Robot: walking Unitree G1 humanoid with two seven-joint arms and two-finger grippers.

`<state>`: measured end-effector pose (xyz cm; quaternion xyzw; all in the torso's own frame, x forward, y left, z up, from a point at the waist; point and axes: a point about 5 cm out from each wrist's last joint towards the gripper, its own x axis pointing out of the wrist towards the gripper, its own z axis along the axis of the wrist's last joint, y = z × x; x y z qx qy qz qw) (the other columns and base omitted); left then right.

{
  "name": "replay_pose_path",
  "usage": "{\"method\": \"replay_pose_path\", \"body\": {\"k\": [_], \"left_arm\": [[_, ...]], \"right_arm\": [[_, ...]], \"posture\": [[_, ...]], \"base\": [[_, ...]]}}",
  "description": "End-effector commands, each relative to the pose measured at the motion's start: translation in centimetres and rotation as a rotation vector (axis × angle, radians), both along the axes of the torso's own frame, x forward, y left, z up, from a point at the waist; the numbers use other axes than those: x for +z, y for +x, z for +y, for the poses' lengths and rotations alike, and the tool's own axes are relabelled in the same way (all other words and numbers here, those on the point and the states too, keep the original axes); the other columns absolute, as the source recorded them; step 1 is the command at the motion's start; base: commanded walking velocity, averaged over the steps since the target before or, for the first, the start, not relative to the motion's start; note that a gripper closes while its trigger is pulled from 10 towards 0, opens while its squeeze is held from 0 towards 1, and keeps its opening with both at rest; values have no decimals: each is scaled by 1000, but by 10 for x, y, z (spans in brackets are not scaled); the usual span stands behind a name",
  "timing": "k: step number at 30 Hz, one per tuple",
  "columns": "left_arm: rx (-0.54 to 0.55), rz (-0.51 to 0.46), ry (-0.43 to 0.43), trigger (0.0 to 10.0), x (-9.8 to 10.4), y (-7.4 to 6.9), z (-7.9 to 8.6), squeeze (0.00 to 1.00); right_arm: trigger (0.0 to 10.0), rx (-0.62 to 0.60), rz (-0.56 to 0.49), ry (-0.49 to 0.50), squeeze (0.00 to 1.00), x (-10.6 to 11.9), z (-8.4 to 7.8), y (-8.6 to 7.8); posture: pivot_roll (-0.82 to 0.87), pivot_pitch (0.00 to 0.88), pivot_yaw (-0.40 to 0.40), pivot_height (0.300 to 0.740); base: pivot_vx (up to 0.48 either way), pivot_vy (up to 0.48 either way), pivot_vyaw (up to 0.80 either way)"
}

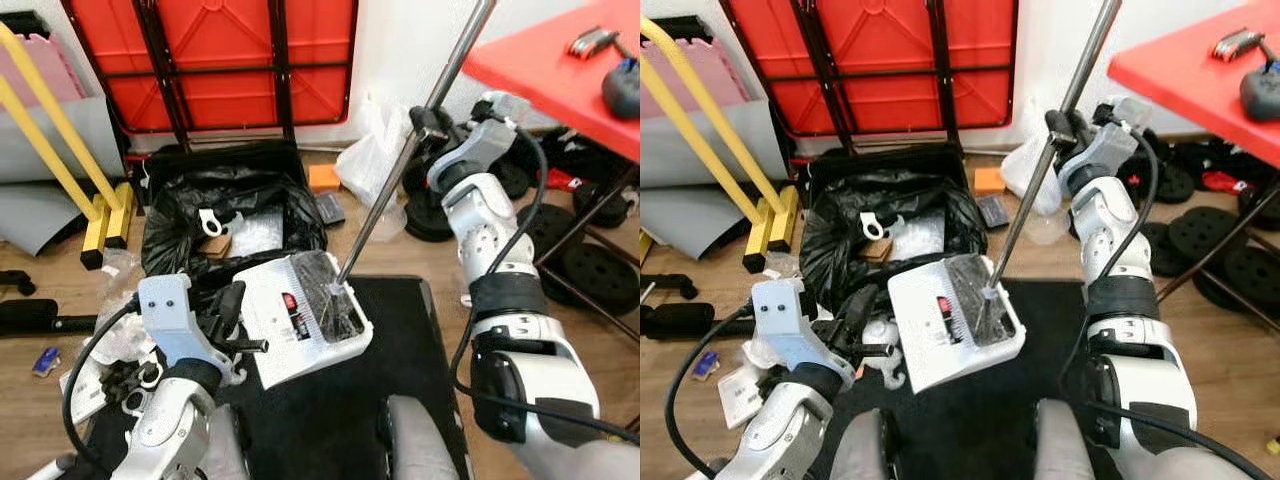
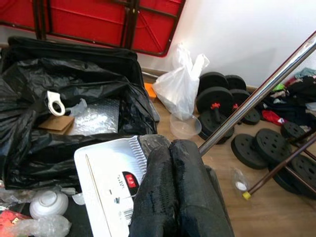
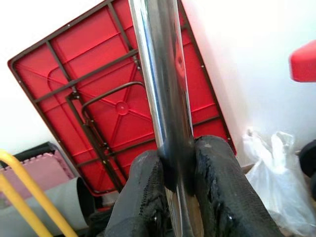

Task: Sweep floor

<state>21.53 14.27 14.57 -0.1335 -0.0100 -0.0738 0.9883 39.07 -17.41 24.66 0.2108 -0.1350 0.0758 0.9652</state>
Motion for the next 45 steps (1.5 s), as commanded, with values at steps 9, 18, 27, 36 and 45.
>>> {"method": "replay_pose_path", "body": {"k": [9,18,27,36,45], "left_arm": [[14,10,23,10000,-6,7,3,0],[34,9,24,10000,-7,10,5,0],[72,74,48,10000,-14,14,8,0],[58,35,71,10000,-11,16,8,0],[61,15,88,10000,-9,17,10,0]], "right_arm": [[10000,29,-26,-52,0,-2,10,-9],[10000,33,-36,-115,0,-2,16,-14],[10000,35,-36,-128,0,-3,18,-16],[10000,30,-33,-133,0,-3,17,-16],[10000,21,-13,-135,0,-9,16,-17]], "posture": [[-34,1,-59,650],[-34,0,-62,685],[-34,0,-66,705],[-35,0,-66,735],[-34,0,-62,740]], "base": [[0,0,0],[0,0,0],[-157,0,0],[-52,0,0],[0,0,0]]}}
